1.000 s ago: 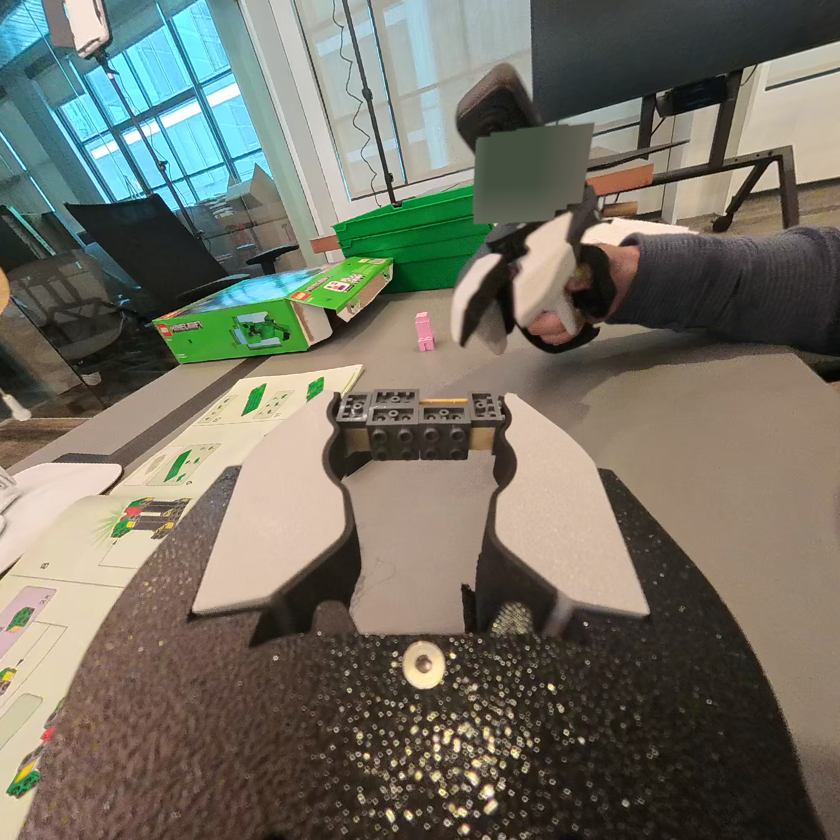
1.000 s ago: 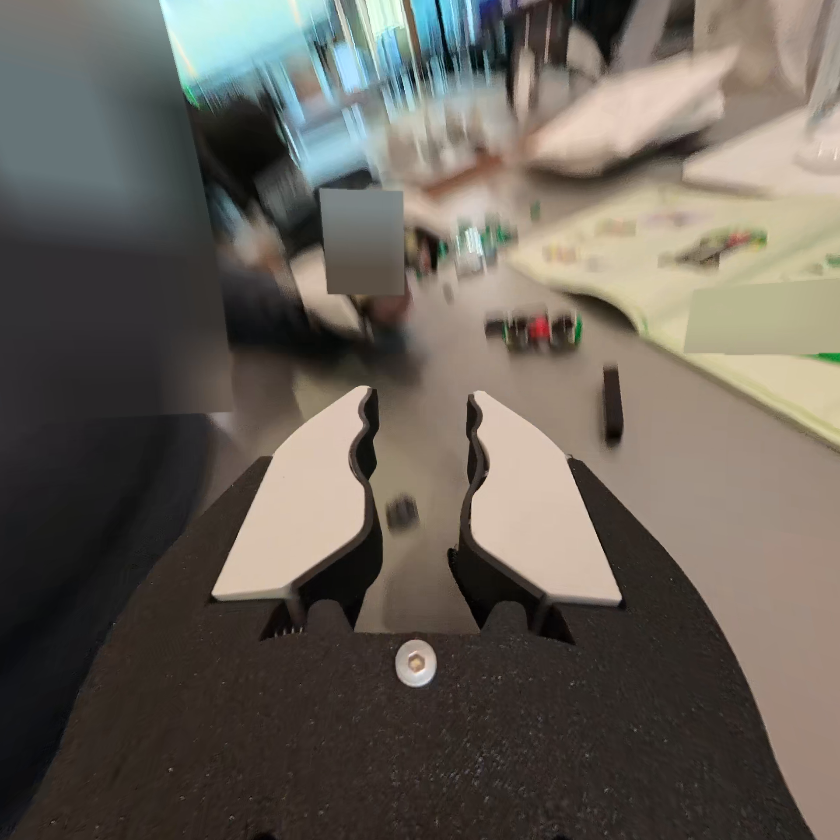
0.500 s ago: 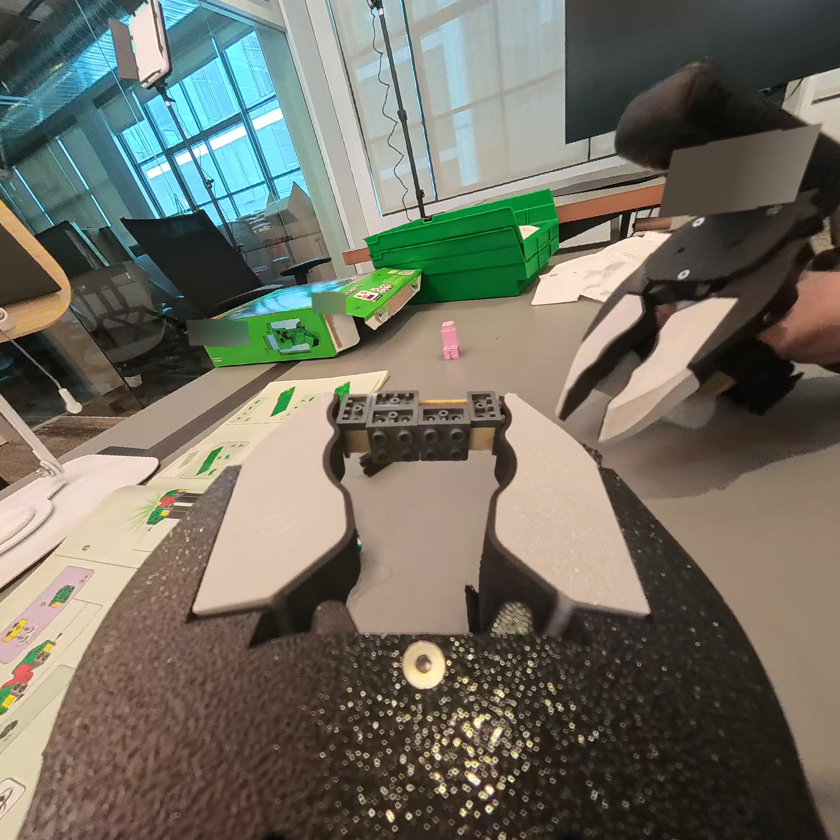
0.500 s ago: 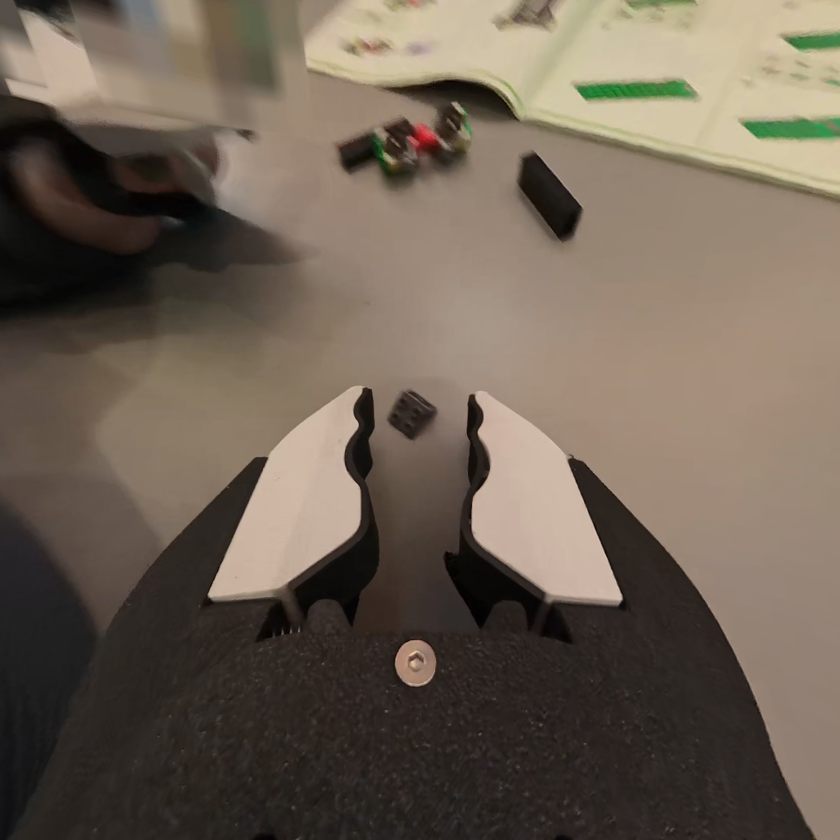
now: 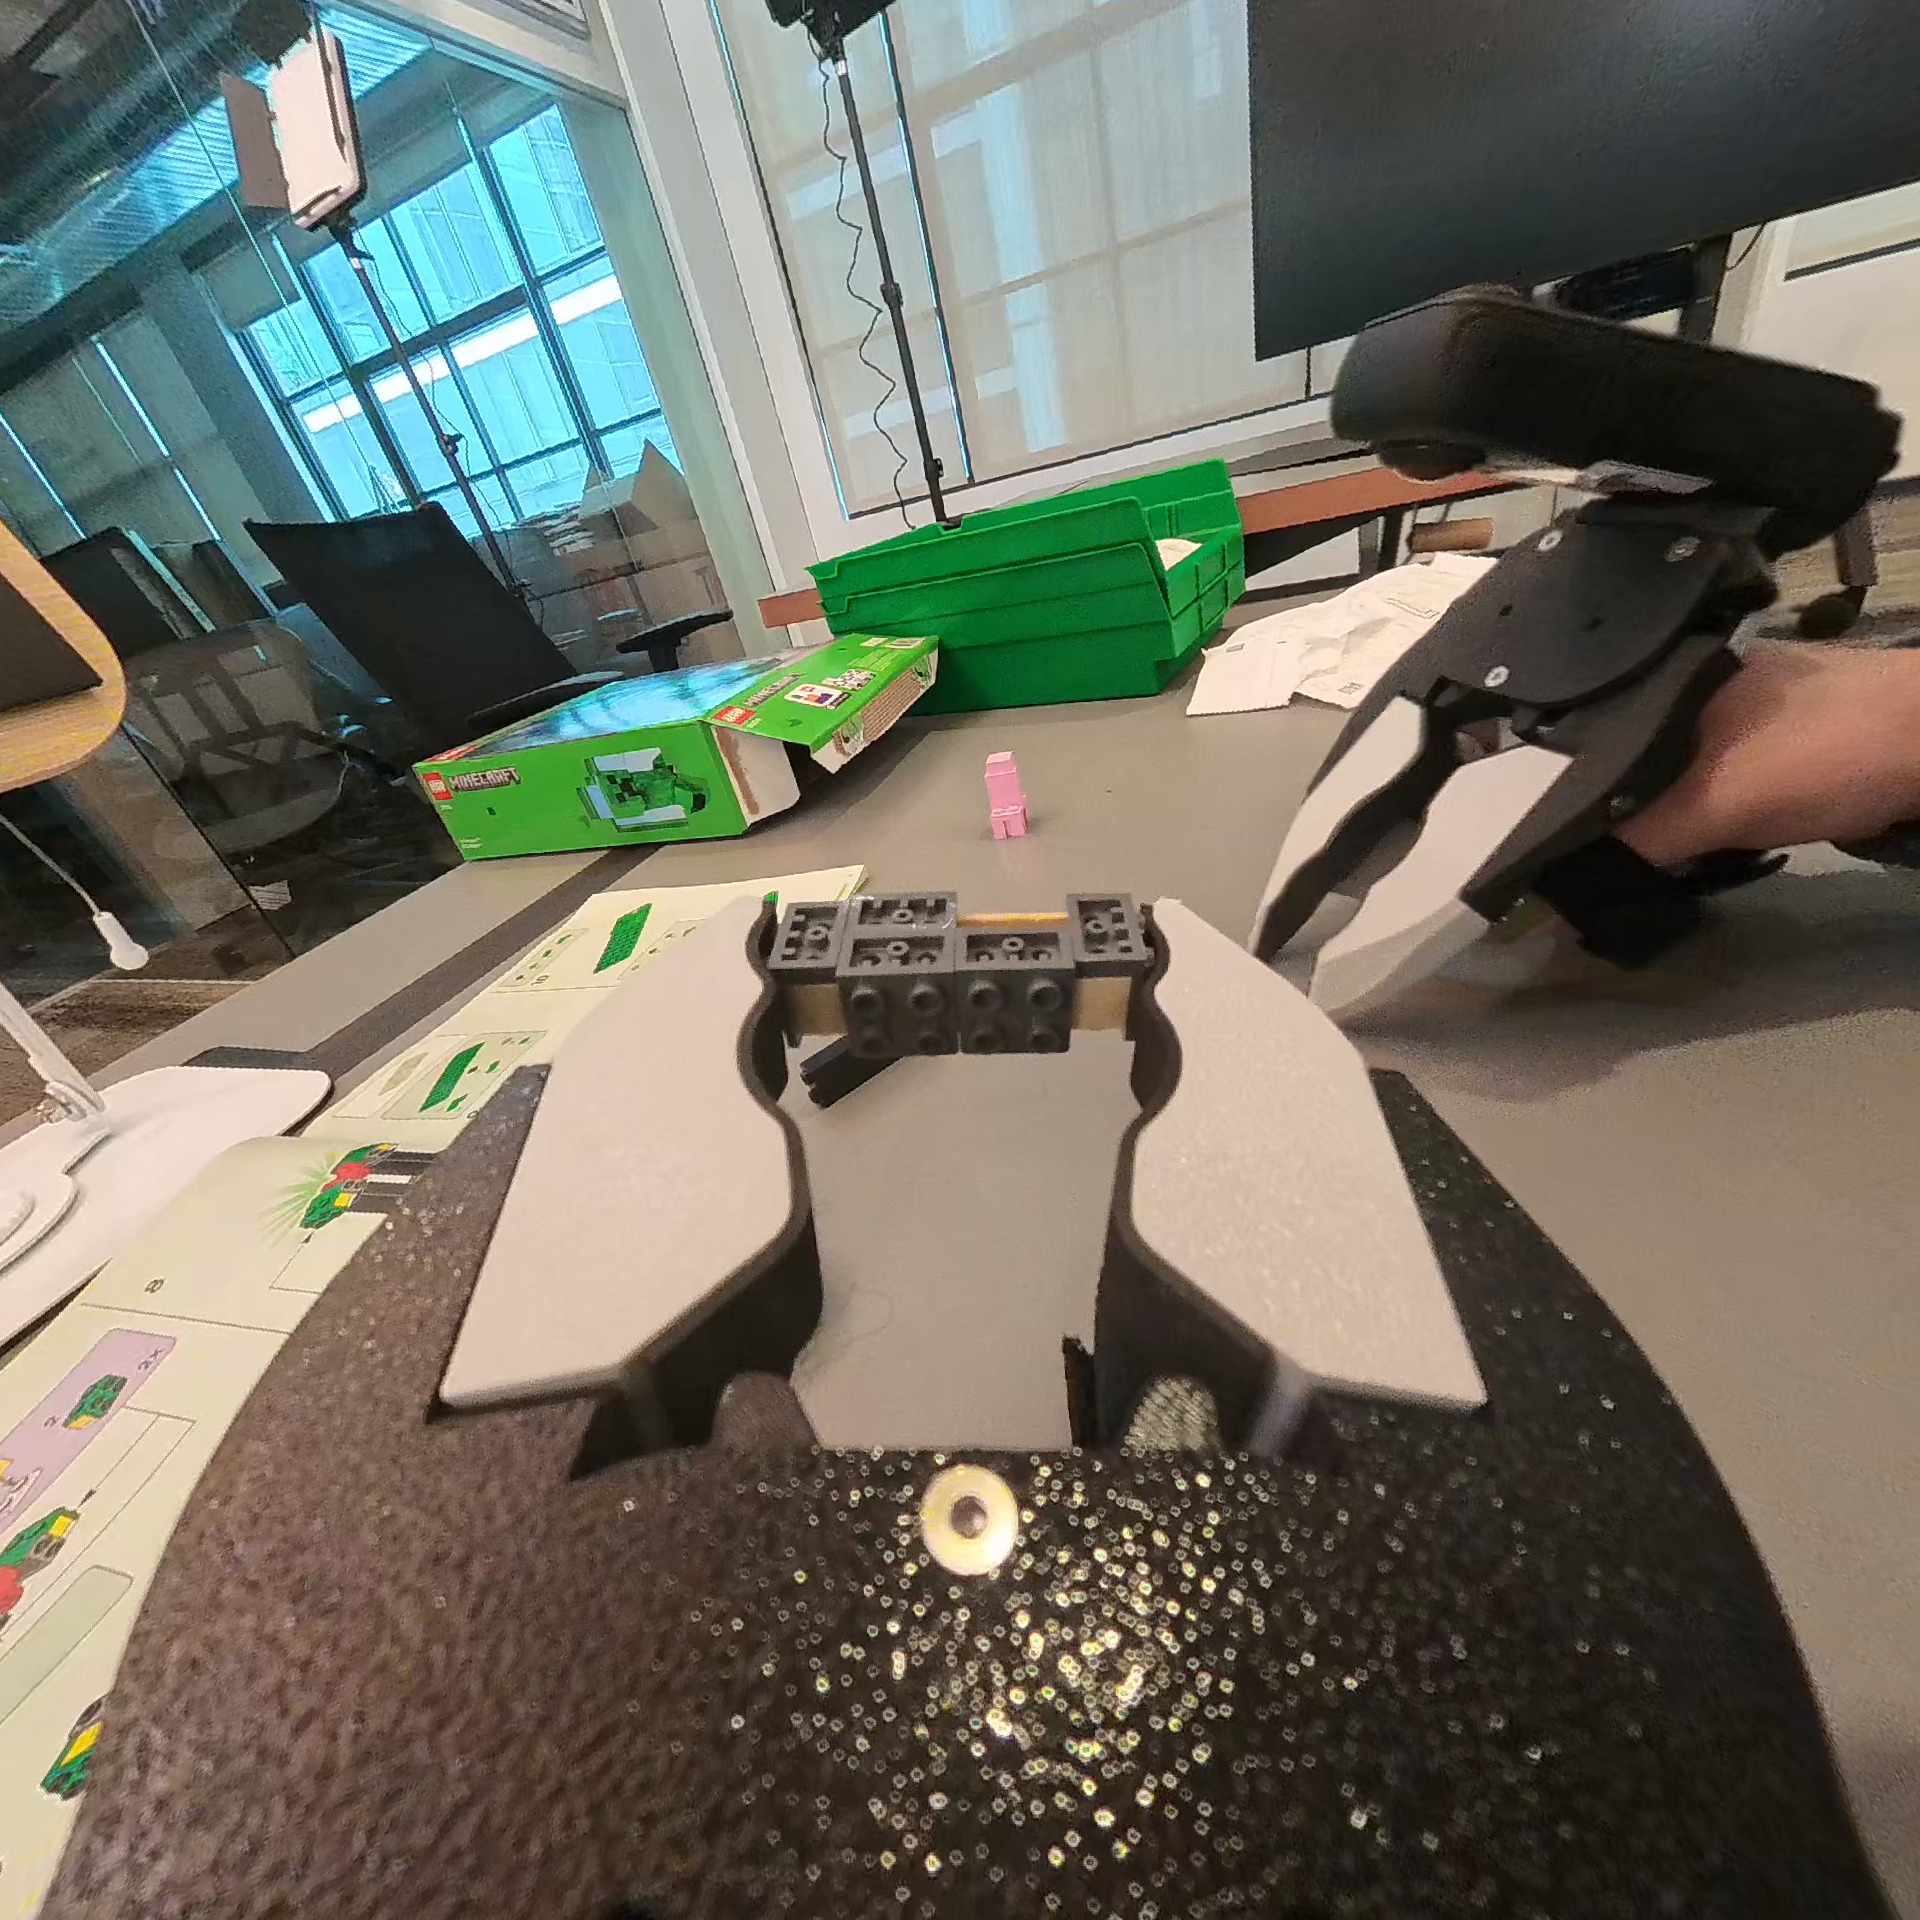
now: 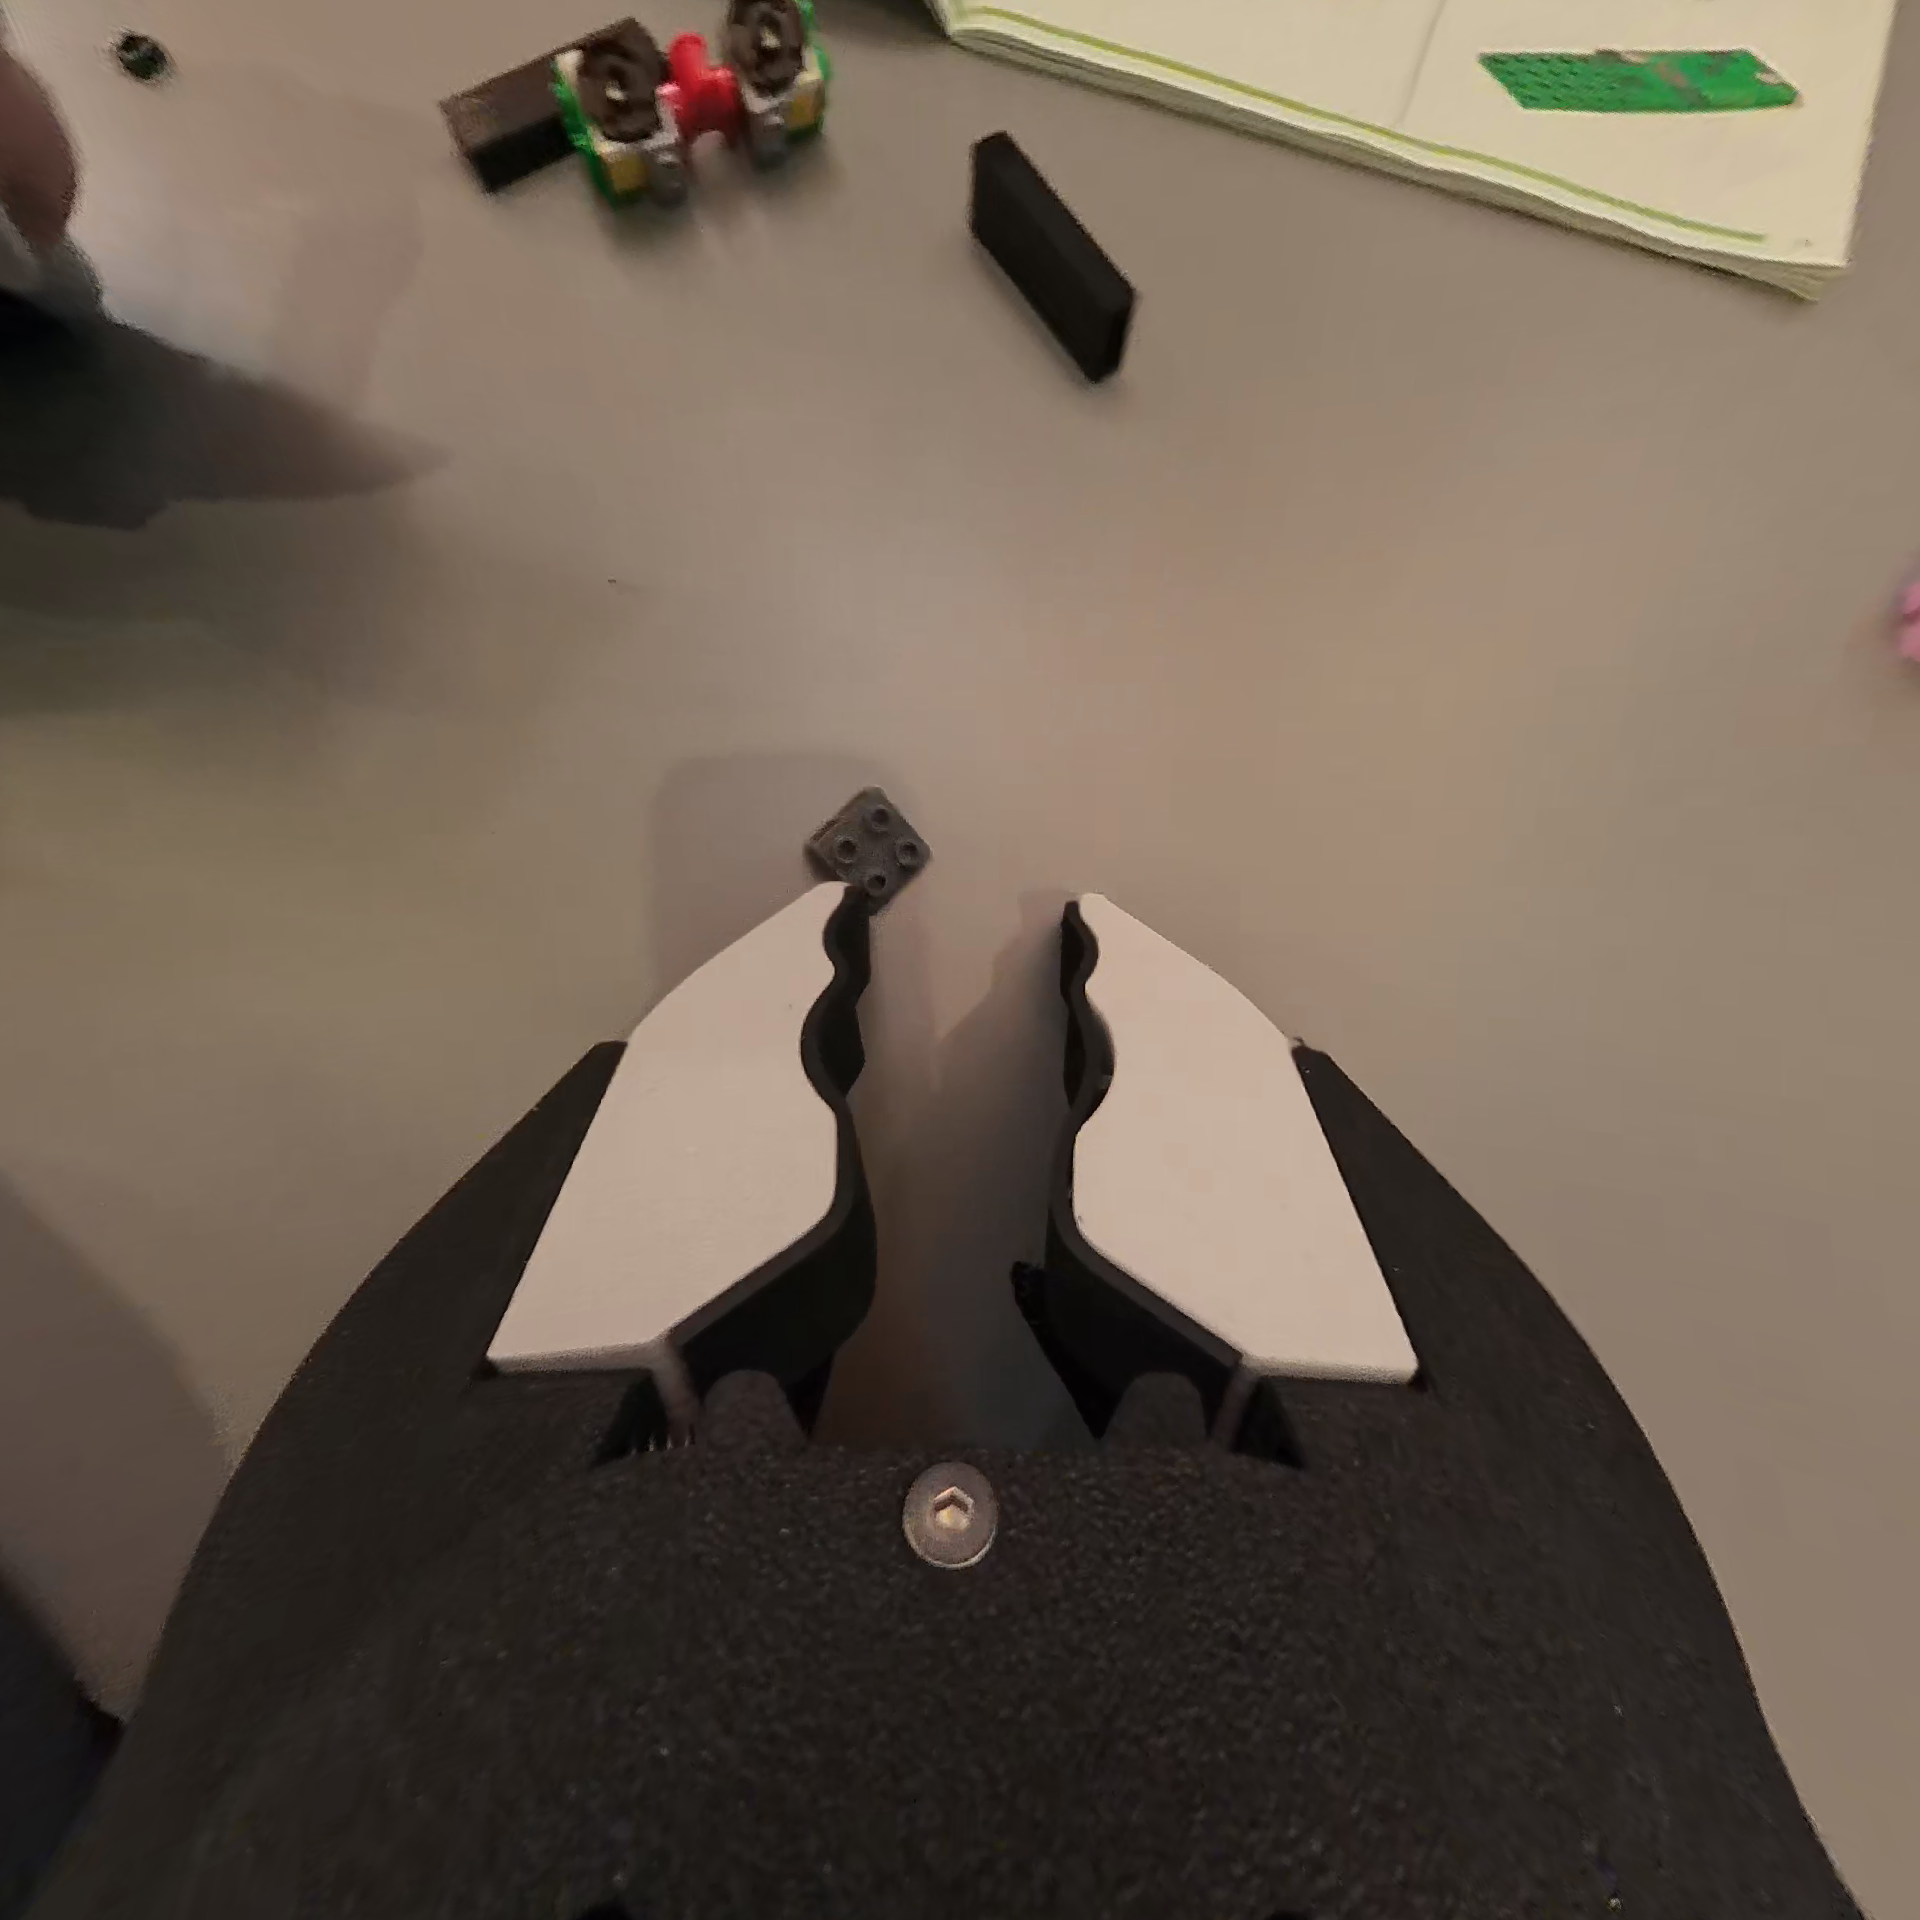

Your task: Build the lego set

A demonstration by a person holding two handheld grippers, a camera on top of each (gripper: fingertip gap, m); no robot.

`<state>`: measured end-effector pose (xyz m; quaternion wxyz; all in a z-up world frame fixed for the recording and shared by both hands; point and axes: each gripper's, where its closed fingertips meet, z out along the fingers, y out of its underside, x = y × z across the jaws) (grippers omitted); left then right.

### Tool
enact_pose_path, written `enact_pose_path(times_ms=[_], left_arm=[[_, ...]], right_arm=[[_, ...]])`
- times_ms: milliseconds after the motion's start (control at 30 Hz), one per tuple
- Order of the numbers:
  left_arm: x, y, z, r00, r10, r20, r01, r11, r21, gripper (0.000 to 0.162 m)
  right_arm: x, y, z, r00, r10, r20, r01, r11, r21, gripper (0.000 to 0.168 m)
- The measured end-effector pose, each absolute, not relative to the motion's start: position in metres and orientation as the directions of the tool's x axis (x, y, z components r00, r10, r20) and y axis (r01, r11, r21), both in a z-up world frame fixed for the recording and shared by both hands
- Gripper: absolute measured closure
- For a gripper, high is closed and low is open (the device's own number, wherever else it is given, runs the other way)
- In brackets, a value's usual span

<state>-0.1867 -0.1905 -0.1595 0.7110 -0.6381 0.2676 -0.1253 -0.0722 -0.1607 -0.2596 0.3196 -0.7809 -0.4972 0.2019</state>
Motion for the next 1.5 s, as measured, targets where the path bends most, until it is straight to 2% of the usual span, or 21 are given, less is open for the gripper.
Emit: enact_pose_path(times_ms=[67, 200, 400, 533, 667, 833, 900, 967, 1000, 1233, 1333, 1500], left_arm=[[-0.186, -0.190, -0.160, 0.824, -0.524, -0.218, -0.162, 0.151, -0.975, 0.098], [-0.185, -0.191, -0.161, 0.815, -0.541, -0.209, -0.154, 0.146, -0.977, 0.098], [-0.175, -0.195, -0.163, 0.777, -0.591, -0.217, -0.159, 0.149, -0.976, 0.098], [-0.167, -0.200, -0.164, 0.740, -0.636, -0.217, -0.158, 0.150, -0.976, 0.098], [-0.163, -0.203, -0.165, 0.716, -0.668, -0.204, -0.145, 0.144, -0.979, 0.098], [-0.159, -0.207, -0.164, 0.685, -0.705, -0.183, -0.122, 0.137, -0.983, 0.098], [-0.158, -0.207, -0.164, 0.679, -0.712, -0.178, -0.115, 0.137, -0.984, 0.098], [-0.158, -0.208, -0.163, 0.678, -0.715, -0.171, -0.106, 0.136, -0.985, 0.098], [-0.159, -0.208, -0.162, 0.679, -0.715, -0.167, -0.100, 0.136, -0.986, 0.098], [-0.163, -0.206, -0.159, 0.697, -0.702, -0.145, -0.068, 0.136, -0.988, 0.098], [-0.164, -0.206, -0.158, 0.702, -0.698, -0.140, -0.061, 0.136, -0.989, 0.098], [-0.163, -0.205, -0.159, 0.702, -0.697, -0.146, -0.072, 0.135, -0.988, 0.098]], right_arm=[[-0.069, -0.159, -0.256, 0.433, 0.901, -0.034, 0.621, -0.325, -0.713, 0.134], [-0.078, -0.172, -0.251, 0.306, 0.944, -0.124, 0.594, -0.291, -0.750, 0.136], [-0.079, -0.186, -0.245, -0.098, 0.988, -0.118, 0.604, -0.035, -0.796, 0.137], [-0.081, -0.172, -0.245, -0.207, 0.978, -0.034, 0.590, 0.097, -0.801, 0.137], [-0.086, -0.174, -0.253, -0.304, 0.952, -0.045, 0.621, 0.162, -0.767, 0.140], [-0.088, -0.172, -0.256, -0.322, 0.945, -0.061, 0.646, 0.173, -0.744, 0.146], [-0.087, -0.169, -0.258, -0.323, 0.945, -0.045, 0.657, 0.190, -0.729, 0.157], [-0.088, -0.170, -0.258, -0.327, 0.944, -0.046, 0.657, 0.192, -0.729, 0.158], [-0.088, -0.171, -0.257, -0.330, 0.942, -0.058, 0.653, 0.183, -0.735, 0.168], [-0.090, -0.168, -0.252, -0.323, 0.945, -0.054, 0.616, 0.166, -0.770, 0.168], [-0.086, -0.176, -0.247, -0.305, 0.946, -0.109, 0.634, 0.116, -0.765, 0.163], [-0.073, -0.193, -0.245, -0.172, 0.983, -0.062, 0.633, 0.062, -0.772, 0.160]])
